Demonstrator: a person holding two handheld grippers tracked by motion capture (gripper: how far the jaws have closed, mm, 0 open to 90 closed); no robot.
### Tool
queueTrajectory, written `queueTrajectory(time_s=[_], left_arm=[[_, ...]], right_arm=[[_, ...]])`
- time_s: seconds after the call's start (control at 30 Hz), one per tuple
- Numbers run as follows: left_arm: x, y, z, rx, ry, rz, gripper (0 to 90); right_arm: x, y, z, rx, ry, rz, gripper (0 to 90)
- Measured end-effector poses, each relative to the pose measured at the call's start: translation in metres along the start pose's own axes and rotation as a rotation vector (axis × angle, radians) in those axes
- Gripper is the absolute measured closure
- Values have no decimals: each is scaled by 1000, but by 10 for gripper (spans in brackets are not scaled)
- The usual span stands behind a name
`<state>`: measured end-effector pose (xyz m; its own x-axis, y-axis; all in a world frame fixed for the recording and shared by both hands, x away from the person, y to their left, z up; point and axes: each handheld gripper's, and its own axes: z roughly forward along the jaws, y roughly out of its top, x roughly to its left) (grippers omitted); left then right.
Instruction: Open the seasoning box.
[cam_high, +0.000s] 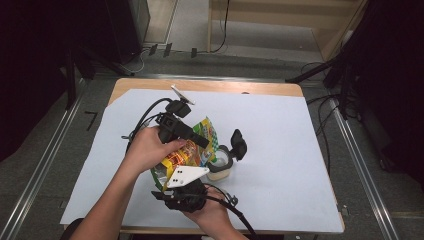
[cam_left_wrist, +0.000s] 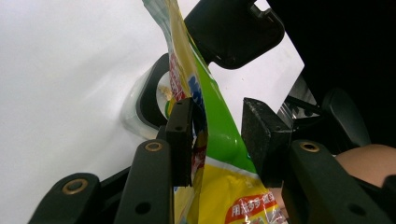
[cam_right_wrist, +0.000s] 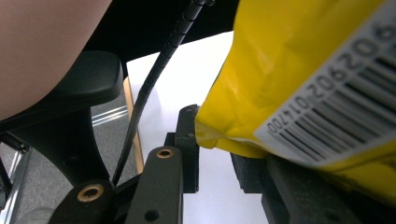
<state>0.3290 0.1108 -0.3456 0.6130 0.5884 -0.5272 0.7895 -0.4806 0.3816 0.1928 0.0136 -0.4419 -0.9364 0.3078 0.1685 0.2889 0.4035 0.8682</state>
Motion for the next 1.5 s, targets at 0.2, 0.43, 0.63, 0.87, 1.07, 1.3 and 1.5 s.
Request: queueTrajectory(time_s=[0.2, 0.43, 0.63, 0.87, 1.07, 1.3, 1.5], left_arm=[[1, 0, 0, 7, -1, -3, 652], [1, 0, -1, -2, -22, -16, 639], [1, -1, -3, -10, -40, -16, 641], [-1, -2, -3, -6, -29, 5, 663], [-3, -2, -5, -3, -18, 33, 688], [-3, -2, -5, -1, -22, 58, 705], [-3, -1, -3, -2, -34, 69, 713]], right_arm=[[0, 0, 0, 0, 2, 4, 753], [0, 0, 0, -3, 0, -3, 754], [1, -1, 0, -4, -4, -12, 756], [2, -2, 1, 2, -4, -16, 757], [3, -2, 1, 0, -2, -22, 759], [3, -2, 1, 3, -2, -27, 761], [3, -2, 0, -2, -2, -24, 764]])
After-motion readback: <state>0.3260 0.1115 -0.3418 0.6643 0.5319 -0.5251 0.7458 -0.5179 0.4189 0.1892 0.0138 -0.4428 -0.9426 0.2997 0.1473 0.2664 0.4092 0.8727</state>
